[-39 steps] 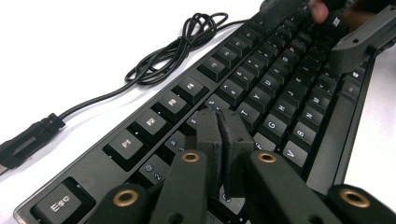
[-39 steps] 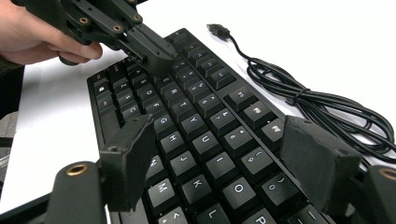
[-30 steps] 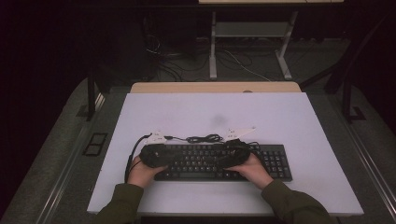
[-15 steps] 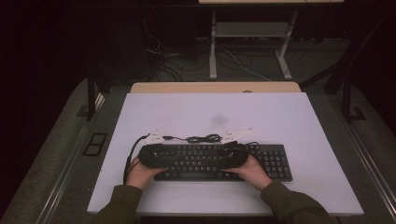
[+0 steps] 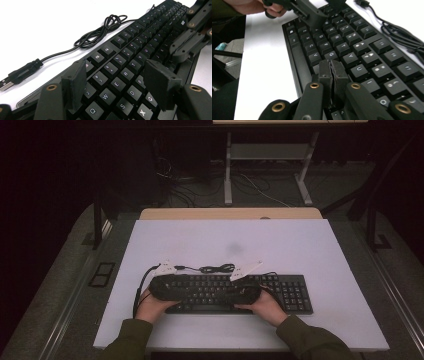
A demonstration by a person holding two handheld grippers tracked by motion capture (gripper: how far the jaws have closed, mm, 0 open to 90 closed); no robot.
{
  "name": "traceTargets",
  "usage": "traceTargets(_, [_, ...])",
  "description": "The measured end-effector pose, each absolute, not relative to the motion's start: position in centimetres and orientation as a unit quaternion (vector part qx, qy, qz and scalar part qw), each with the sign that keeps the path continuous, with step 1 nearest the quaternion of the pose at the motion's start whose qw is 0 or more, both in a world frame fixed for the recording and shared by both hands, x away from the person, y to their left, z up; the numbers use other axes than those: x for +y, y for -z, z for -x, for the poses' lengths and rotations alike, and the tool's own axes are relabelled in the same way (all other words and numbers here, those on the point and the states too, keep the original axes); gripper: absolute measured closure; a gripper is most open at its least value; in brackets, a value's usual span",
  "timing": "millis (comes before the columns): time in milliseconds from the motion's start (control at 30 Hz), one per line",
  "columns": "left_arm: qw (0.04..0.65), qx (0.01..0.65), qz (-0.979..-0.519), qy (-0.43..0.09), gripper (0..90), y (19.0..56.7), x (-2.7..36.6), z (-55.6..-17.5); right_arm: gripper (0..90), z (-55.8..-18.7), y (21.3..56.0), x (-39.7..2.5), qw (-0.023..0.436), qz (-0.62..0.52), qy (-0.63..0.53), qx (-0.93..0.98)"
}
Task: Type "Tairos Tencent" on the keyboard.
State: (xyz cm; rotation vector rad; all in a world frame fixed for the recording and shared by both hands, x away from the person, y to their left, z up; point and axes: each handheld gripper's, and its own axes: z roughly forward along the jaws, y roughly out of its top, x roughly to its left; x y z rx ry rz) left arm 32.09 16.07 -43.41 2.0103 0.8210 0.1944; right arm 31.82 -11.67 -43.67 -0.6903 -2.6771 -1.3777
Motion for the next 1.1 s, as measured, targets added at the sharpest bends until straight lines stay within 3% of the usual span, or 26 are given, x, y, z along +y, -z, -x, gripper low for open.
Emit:
traceTargets(833, [0.459,0.329,-0.821,-0.084,32.5,43.38,16.01,-32.13,89.0,-31.54,44.09,-10.87,0.013,0.214,0.423,-0.881])
traceTargets(1100, [0.462,0.329,-0.819,-0.086,32.7,43.32,15.89,-32.14,80.0,-31.72,43.72,-11.43,0.016,0.223,0.436,-0.872])
